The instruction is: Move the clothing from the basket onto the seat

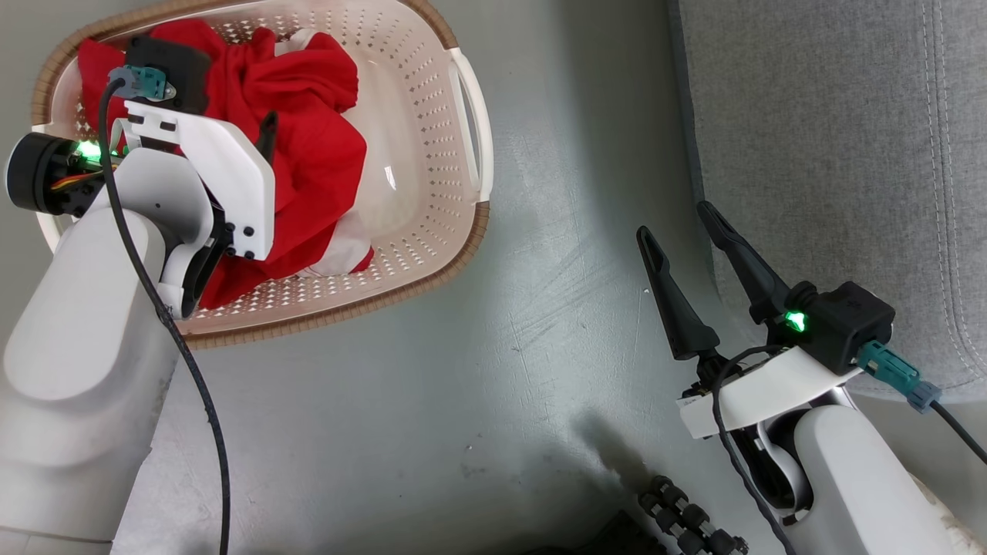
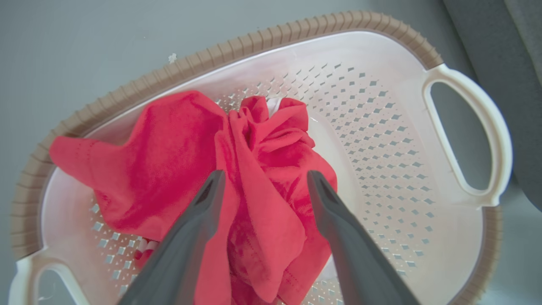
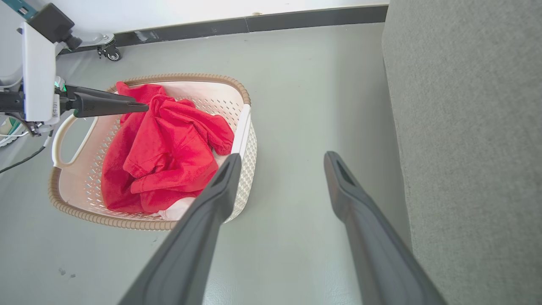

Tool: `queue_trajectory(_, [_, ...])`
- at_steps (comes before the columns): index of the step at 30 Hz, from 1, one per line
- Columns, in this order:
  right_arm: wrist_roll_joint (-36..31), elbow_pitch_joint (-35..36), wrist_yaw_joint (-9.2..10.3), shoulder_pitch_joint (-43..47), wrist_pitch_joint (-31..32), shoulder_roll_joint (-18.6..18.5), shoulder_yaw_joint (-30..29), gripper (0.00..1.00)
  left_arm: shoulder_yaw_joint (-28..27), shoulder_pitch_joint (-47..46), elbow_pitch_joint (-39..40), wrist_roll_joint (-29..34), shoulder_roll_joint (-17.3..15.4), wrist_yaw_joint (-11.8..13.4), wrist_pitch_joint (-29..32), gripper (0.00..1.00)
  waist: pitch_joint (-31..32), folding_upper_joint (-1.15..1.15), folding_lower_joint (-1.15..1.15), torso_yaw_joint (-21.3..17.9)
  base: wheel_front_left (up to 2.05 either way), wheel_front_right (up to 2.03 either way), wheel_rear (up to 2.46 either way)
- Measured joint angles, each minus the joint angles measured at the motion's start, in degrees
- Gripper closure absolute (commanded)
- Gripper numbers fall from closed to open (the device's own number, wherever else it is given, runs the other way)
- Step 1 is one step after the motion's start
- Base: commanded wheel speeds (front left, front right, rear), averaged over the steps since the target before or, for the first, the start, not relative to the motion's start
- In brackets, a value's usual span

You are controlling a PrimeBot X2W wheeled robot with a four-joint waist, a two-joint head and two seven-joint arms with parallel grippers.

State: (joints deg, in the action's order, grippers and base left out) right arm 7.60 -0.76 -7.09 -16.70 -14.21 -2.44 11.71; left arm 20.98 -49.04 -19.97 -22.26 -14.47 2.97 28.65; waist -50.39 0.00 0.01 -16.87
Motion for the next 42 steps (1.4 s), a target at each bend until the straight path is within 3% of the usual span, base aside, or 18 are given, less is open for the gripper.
queue_trajectory(18, [-0.08,0.59,0.0,0.05,-0.25,0.01,0.11,0.0,-1.31,-1.41,-1.3,-0.14,-1.86,0.44,0.0,0.0,-1.92,0.0,0.0,-0.59,0.0,0.0,0.0])
queue_trajectory(42, [0.01,2.09,0.0,0.04,-0.42,0.03,0.29,0.0,-1.36,-2.33,-2.72,-0.25,-1.91,0.37,-0.49,0.0,-4.52,0.0,0.0,-1.05,0.0,0.0,0.0])
